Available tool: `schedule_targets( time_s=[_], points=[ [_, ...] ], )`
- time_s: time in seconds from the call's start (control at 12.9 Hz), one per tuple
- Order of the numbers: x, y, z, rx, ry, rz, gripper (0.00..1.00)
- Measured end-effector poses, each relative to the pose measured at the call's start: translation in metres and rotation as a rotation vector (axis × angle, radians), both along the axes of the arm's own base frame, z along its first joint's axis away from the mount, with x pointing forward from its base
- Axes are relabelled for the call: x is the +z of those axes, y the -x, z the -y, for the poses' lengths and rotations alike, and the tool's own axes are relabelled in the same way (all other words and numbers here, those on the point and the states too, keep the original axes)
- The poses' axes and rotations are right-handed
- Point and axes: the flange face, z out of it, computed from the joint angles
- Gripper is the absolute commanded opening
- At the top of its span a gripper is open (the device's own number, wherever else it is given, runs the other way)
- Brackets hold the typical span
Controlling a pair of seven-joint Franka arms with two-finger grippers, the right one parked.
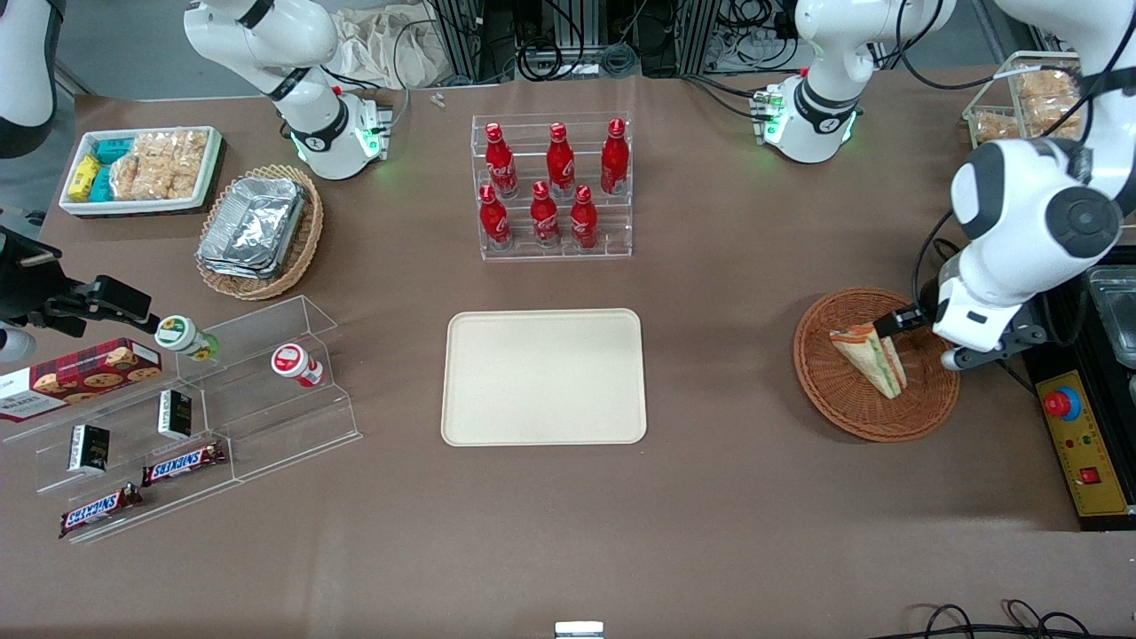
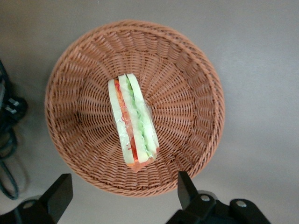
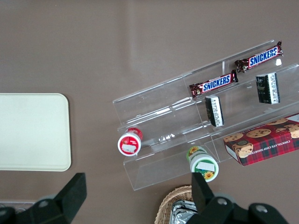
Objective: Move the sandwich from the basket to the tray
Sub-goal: 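Lower the open left gripper around the sandwich and close it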
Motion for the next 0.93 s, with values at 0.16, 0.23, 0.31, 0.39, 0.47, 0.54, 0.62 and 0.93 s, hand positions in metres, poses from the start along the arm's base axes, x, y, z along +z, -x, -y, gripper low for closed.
schedule_targets(
  time_s=[0.16,0.23,0.31,0.39,0.47,0.54,0.62,0.93],
  points=[
    [-0.031,-0.004,-0.001,0.058,0.001,-0.005,1.0],
    [-0.046,-0.007,-0.002,0.082,0.002,0.0,1.0],
    [-0.059,-0.008,-0.005,0.101,0.003,0.004,1.0],
    [-0.066,-0.009,-0.01,0.119,0.004,0.005,1.0],
    [-0.071,-0.01,-0.015,0.131,0.005,0.005,1.0],
    [-0.074,-0.011,-0.019,0.143,0.006,0.014,1.0],
    [-0.078,-0.012,-0.023,0.157,0.008,0.028,1.0],
    [-0.111,-0.01,-0.027,0.196,0.011,0.025,1.0]
  ],
)
